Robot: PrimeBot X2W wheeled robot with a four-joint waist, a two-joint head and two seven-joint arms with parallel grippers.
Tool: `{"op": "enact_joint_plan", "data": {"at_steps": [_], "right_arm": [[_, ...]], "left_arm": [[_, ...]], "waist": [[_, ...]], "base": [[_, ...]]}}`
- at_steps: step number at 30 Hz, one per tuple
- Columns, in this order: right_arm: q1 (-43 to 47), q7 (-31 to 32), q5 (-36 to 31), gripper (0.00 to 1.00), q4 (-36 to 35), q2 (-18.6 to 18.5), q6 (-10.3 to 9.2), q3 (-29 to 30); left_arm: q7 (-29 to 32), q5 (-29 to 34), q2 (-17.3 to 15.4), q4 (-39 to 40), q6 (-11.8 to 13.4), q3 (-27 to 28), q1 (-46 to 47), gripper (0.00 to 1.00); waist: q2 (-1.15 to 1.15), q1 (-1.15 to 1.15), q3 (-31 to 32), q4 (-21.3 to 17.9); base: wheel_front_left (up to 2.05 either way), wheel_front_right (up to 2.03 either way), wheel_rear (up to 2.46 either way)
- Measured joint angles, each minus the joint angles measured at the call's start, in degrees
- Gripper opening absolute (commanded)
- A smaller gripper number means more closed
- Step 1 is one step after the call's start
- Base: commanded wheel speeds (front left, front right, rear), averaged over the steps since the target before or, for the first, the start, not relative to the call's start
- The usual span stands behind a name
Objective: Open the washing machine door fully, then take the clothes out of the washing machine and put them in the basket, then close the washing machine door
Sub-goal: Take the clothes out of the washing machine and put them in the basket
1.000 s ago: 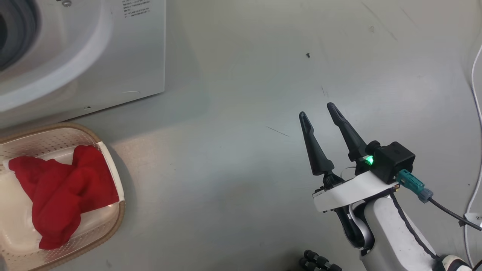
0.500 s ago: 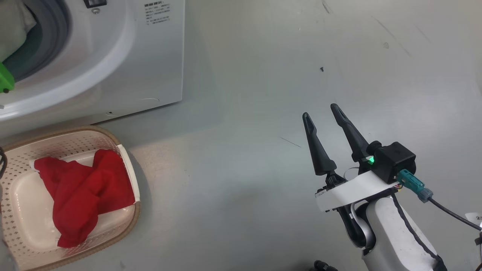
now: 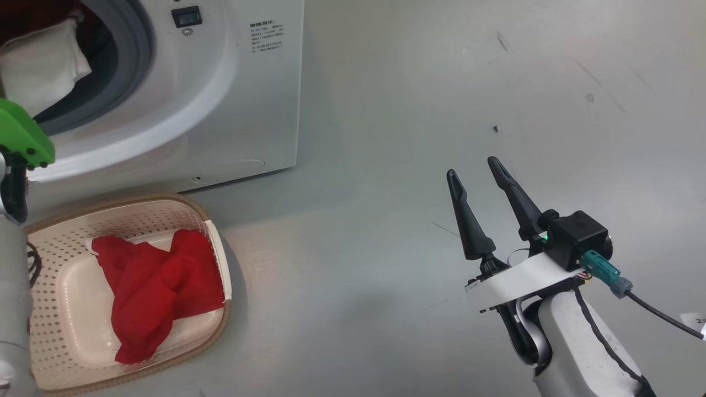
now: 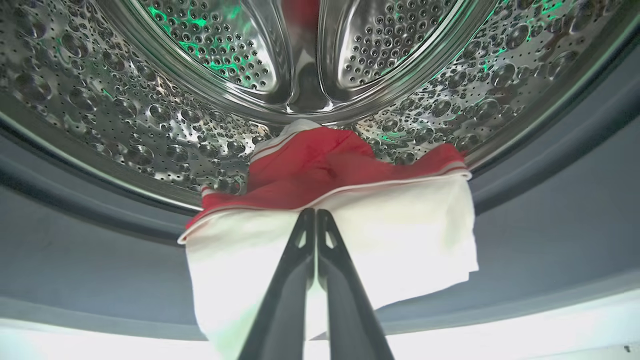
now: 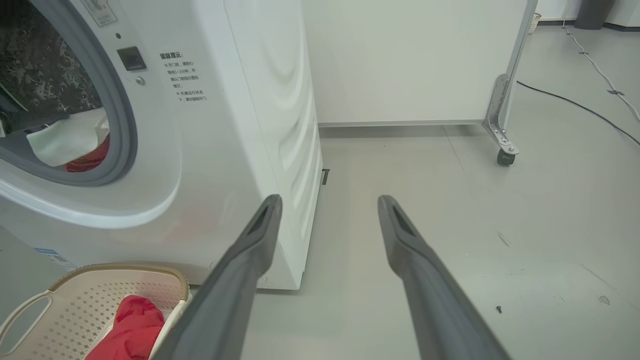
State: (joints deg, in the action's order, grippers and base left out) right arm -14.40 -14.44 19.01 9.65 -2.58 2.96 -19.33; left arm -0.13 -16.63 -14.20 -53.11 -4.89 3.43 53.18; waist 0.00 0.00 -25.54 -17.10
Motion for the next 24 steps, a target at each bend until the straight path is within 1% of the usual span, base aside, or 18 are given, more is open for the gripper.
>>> {"op": "enact_joint_plan", "data": {"at_steps": [5, 8, 12, 13, 17, 21, 24], "right_arm": [[1.01, 0.0, -0.16, 1.0, 0.44, -0.03, 0.04, 0.53], [1.2, 0.0, -0.56, 1.0, 0.73, -0.03, 0.49, 0.76], [1.41, 0.0, -0.57, 1.0, 0.94, -0.04, 0.51, 0.9], [1.9, 0.0, -0.57, 1.0, 1.12, -0.04, 0.51, 0.92], [2.52, 0.0, -0.57, 1.0, 1.45, -0.05, 0.52, 0.93], [3.74, 0.0, -0.57, 1.0, 1.92, -0.05, 0.52, 1.14], [4.61, 0.0, -0.57, 1.0, 2.11, -0.07, 0.53, 1.24]], "left_arm": [[-2.32, -0.01, 1.03, -0.34, -0.54, -0.67, -1.85, 0.0], [-4.0, -0.12, 1.72, -0.53, -0.96, -0.93, -3.5, 0.0], [-5.99, -0.38, 2.6, -0.48, -1.04, -1.44, -4.95, 0.0], [-7.23, -0.43, 2.79, -0.45, -1.47, -1.77, -5.87, 0.0], [-8.8, -0.48, 3.07, -0.4, -1.51, -1.92, -7.52, 0.0], [-10.82, -1.21, 4.23, -0.34, -1.57, -2.14, -9.92, 0.0], [-11.55, -1.44, 4.45, -0.1, -1.98, -2.91, -11.52, 0.0]], "waist": [[0.0, 0.0, 1.77, 1.17], [0.0, 0.0, 2.88, 1.94], [0.0, 0.0, 4.05, 2.75], [0.0, 0.0, 4.88, 3.28], [0.0, 0.0, 6.17, 4.04], [0.0, 0.0, 7.95, 4.98], [0.0, 0.0, 9.2, 5.64]], "base": [[0.0, 0.0, 0.0], [0.0, 0.0, 0.0], [0.0, 0.0, 0.0], [0.0, 0.0, 0.0], [0.0, 0.0, 0.0], [0.0, 0.0, 0.0], [0.0, 0.0, 0.0]]}}
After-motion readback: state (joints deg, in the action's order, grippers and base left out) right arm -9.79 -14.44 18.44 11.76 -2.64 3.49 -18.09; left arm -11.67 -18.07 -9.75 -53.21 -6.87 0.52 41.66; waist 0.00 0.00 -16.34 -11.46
